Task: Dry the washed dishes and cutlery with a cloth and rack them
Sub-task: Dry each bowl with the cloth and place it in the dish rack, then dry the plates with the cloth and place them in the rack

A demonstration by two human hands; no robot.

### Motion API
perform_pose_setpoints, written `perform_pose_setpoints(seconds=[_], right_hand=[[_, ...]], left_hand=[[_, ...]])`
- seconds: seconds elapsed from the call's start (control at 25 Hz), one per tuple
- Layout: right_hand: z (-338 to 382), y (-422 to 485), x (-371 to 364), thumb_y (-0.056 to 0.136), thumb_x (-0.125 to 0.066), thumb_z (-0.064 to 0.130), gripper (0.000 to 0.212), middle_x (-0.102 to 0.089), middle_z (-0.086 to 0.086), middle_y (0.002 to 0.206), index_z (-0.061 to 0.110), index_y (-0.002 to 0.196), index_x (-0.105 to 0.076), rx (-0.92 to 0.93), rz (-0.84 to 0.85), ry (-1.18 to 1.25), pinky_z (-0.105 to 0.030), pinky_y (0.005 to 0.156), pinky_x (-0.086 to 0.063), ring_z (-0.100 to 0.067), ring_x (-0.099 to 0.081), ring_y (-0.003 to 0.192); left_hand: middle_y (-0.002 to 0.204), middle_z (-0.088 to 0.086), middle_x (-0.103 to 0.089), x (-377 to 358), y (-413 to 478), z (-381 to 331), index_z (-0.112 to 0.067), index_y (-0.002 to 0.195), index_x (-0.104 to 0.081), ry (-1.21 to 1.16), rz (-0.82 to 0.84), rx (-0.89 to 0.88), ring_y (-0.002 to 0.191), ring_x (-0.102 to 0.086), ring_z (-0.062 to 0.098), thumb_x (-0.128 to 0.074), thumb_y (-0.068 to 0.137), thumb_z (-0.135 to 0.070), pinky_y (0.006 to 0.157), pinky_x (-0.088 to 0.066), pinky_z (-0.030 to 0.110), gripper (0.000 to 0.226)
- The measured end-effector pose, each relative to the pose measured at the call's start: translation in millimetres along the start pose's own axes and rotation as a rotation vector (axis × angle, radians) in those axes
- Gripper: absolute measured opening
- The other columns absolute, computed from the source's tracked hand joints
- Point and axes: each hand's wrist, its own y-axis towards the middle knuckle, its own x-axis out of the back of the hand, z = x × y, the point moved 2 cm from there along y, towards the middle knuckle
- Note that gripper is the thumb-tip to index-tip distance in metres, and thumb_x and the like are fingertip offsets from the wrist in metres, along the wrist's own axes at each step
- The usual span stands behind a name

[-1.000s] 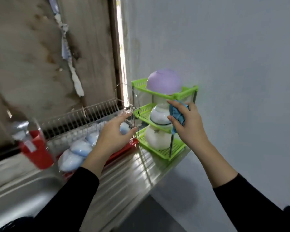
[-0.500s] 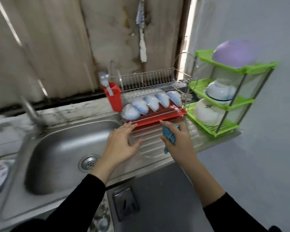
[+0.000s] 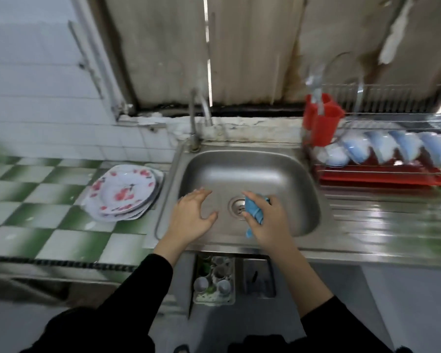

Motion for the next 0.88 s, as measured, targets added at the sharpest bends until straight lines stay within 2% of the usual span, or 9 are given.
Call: perform_pose_setpoints(seconds=[0.08, 0.2, 0.28, 0.36, 0.44, 0.56, 0.68, 0.8, 0.88], right_hand=[[20, 11, -41, 0.089, -0.067, 0.014, 0.05, -0.042, -0.003, 0.104, 0.029, 0.135, -0.054, -0.021, 0.033, 0.031, -0.011, 0.082, -0.033, -0.012, -0.042, 0.093], [52, 29, -101, 0.092, -0.064, 0.018, 0.048, -0.04, -0.001, 0.102, 0.034, 0.135, -0.053, -0.039, 0.099, 0.06, -0.003, 0.076, -0.031, -0.01, -0.04, 0.089], [70, 42, -136, 0.092, -0.063, 0.019, 0.046, -0.04, 0.0, 0.101, 0.036, 0.134, -0.053, -0.051, 0.149, 0.076, -0.011, 0.075, -0.036, -0.011, -0.043, 0.088], [86, 56, -170, 0.092, -0.063, 0.023, 0.043, -0.043, -0.001, 0.102, 0.036, 0.132, -0.055, -0.068, 0.196, 0.084, -0.025, 0.08, -0.043, -0.013, -0.046, 0.089], [97, 70, -196, 0.091, -0.065, 0.027, 0.041, -0.046, -0.003, 0.103, 0.034, 0.13, -0.058, -0.061, 0.228, 0.07, -0.026, 0.078, -0.042, -0.015, -0.049, 0.09], [109, 99, -228, 0.09, -0.066, 0.026, 0.043, -0.047, -0.003, 0.104, 0.035, 0.131, -0.057, -0.036, 0.283, 0.025, -0.024, 0.075, -0.039, -0.015, -0.05, 0.089], [114, 135, -253, 0.089, -0.066, 0.022, 0.046, -0.045, -0.002, 0.112, 0.033, 0.133, -0.056, 0.014, 0.352, -0.103, -0.028, 0.083, -0.046, -0.012, -0.048, 0.093], [113, 171, -283, 0.087, -0.068, 0.02, 0.043, -0.043, 0.004, 0.114, 0.032, 0.127, -0.061, 0.085, 0.519, -0.232, -0.027, 0.083, -0.045, -0.013, -0.05, 0.1], [108, 190, -304, 0.086, -0.07, 0.022, 0.039, -0.048, 0.001, 0.114, 0.032, 0.123, -0.064, 0.129, 0.669, -0.288, -0.031, 0.089, -0.046, -0.017, -0.052, 0.107]], left_hand=[[0.142, 0.005, -0.052, 13, 1, 42, -0.018, 0.137, -0.053, 0.008, 0.019, 0.05, 0.134, -0.045, 0.02, -0.041, 0.068, -0.059, 0.111, -0.034, 0.032, 0.081], [0.141, 0.005, -0.053, 35, 7, 104, -0.018, 0.137, -0.053, -0.001, 0.014, 0.116, 0.132, -0.046, 0.021, -0.049, 0.074, -0.046, 0.109, -0.035, 0.031, 0.069], [0.14, 0.007, -0.054, 46, 13, 140, -0.016, 0.137, -0.053, 0.0, 0.018, 0.149, 0.132, -0.046, 0.023, -0.053, 0.078, -0.041, 0.107, -0.036, 0.032, 0.064], [0.14, 0.008, -0.054, 53, 19, 176, -0.013, 0.137, -0.052, 0.005, 0.02, 0.181, 0.131, -0.046, 0.024, -0.059, 0.085, -0.032, 0.106, -0.035, 0.03, 0.056], [0.139, 0.008, -0.055, 55, 27, 205, -0.011, 0.137, -0.052, 0.013, 0.028, 0.209, 0.129, -0.048, 0.025, -0.061, 0.087, -0.023, 0.103, -0.036, 0.03, 0.052], [0.138, 0.008, -0.055, 52, 41, 242, -0.012, 0.137, -0.051, 0.056, 0.077, 0.241, 0.127, -0.049, 0.025, -0.057, 0.088, -0.022, 0.101, -0.039, 0.031, 0.051], [0.14, 0.005, -0.053, 49, 55, 271, -0.014, 0.138, -0.05, 0.066, 0.109, 0.292, 0.13, -0.046, 0.024, -0.056, 0.09, -0.024, 0.104, -0.039, 0.033, 0.05], [0.135, 0.004, -0.058, 42, 64, 297, -0.018, 0.136, -0.052, 0.055, 0.127, 0.341, 0.125, -0.051, 0.024, -0.058, 0.09, -0.029, 0.104, -0.039, 0.039, 0.048], [0.131, 0.001, -0.061, 36, 68, 311, -0.02, 0.135, -0.054, 0.056, 0.146, 0.347, 0.123, -0.053, 0.021, -0.061, 0.089, -0.033, 0.105, -0.036, 0.038, 0.048]])
